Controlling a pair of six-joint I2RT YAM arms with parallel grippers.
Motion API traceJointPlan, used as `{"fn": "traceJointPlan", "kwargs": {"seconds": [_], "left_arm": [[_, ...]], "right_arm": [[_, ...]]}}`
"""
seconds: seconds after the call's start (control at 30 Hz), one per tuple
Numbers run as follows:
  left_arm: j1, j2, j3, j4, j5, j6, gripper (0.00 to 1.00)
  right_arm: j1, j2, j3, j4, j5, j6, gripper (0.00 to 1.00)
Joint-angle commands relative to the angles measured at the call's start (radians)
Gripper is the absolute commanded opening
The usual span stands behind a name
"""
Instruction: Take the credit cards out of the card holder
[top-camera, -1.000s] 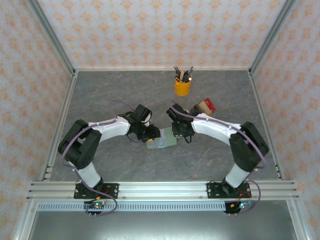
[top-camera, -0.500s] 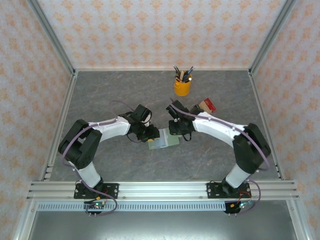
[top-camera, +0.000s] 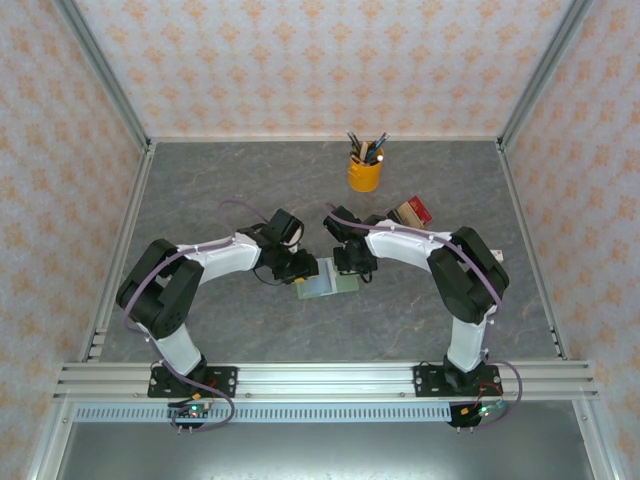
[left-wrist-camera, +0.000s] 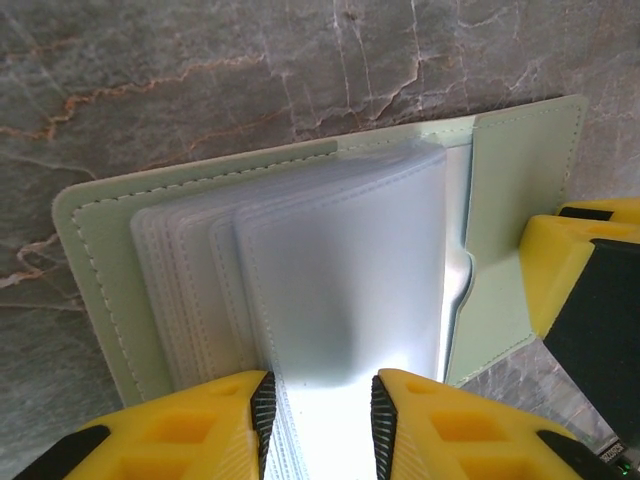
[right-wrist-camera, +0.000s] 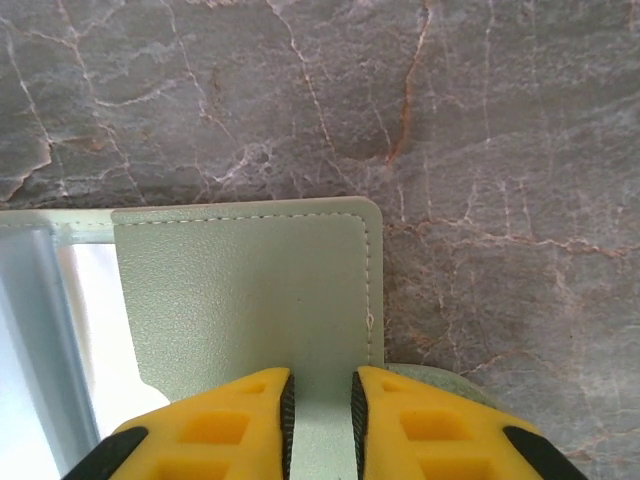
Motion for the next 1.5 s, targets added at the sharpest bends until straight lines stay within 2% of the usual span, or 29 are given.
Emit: {"fn": "traceJointPlan", "kwargs": {"seconds": [0.0, 0.2, 0.43, 0.93, 1.2, 1.47], "left_arm": [[-0.003, -0.028, 0.009, -0.090, -0.074, 0.020, 0.36], [-0.002, -0.061, 0.005, -0.101, -0.087, 0.013, 0.36], [-0.004, -0.022, -0.006, -0.052, -0.044, -0.003, 0.36], [-0.004, 0.016, 0.021, -0.039, -0.024, 0.000, 0.34], [-0.004, 0.012, 0.023, -0.015, 0.002, -0.003, 0.28], [-0.004, -0.029, -0.010, 0.111, 0.102, -0.024, 0.27]], "right_arm": [[-0.015, 0.027, -0.009, -0.031, 0.025, -0.013, 0.24], [-0.018, 0.033, -0.021, -0.028, 0.019, -0.011, 0.24], [-0.018, 0.041, -0.024, -0.026, 0.012, -0.013, 0.24], [-0.018, 0.068, -0.014, -0.035, 0.011, -0.026, 0.24], [-0.018, 0.082, -0.010, -0.040, 0.006, -0.033, 0.21], [-0.019, 0.078, -0.015, -0.035, -0.017, -0.038, 0.21]]}}
